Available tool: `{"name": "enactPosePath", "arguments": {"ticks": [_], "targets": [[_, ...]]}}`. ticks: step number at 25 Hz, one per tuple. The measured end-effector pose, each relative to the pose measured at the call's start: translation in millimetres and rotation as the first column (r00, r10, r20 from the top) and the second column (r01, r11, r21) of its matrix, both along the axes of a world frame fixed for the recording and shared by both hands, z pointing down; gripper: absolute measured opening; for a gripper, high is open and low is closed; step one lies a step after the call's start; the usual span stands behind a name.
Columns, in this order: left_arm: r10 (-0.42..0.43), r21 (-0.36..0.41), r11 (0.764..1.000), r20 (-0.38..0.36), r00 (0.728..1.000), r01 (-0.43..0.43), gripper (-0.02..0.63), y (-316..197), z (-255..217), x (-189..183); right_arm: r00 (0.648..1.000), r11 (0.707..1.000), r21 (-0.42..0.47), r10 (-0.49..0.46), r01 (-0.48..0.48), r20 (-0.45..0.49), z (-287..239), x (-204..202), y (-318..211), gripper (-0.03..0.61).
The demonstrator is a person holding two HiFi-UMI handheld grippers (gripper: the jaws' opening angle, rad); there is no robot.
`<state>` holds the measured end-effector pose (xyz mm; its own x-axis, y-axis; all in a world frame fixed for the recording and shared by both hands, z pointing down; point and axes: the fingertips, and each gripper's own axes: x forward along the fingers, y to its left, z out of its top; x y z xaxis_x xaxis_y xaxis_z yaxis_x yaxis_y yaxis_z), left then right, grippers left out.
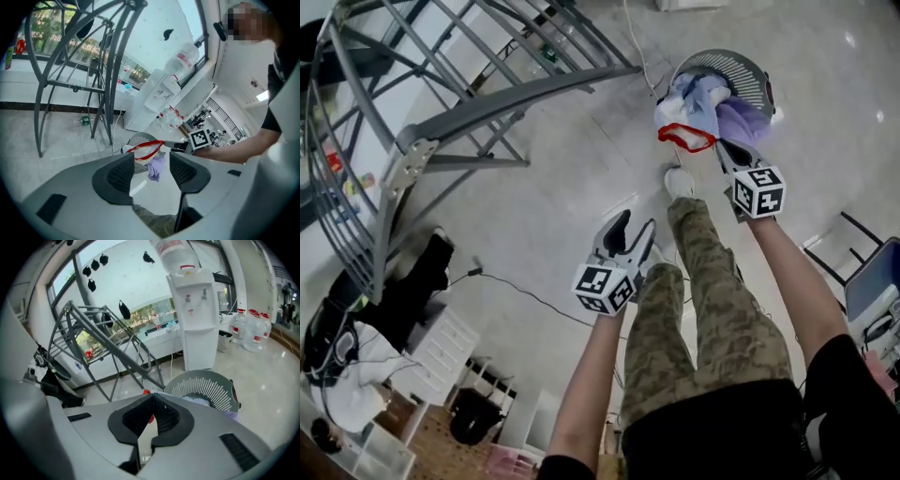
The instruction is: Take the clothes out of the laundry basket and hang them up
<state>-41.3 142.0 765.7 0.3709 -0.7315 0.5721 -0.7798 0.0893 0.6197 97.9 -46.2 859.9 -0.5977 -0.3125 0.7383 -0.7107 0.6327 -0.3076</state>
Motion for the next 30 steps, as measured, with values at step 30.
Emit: {"name": "enactPosePath", "arguments": {"ticks": [30], "targets": [[0.319,0.281,0.820,0.499,0.806,-0.499,0.221,-63,-288,77,0.811,0.941,0.292,-0.034,-0.171,0.584,-621,31,40,0.001]]}}
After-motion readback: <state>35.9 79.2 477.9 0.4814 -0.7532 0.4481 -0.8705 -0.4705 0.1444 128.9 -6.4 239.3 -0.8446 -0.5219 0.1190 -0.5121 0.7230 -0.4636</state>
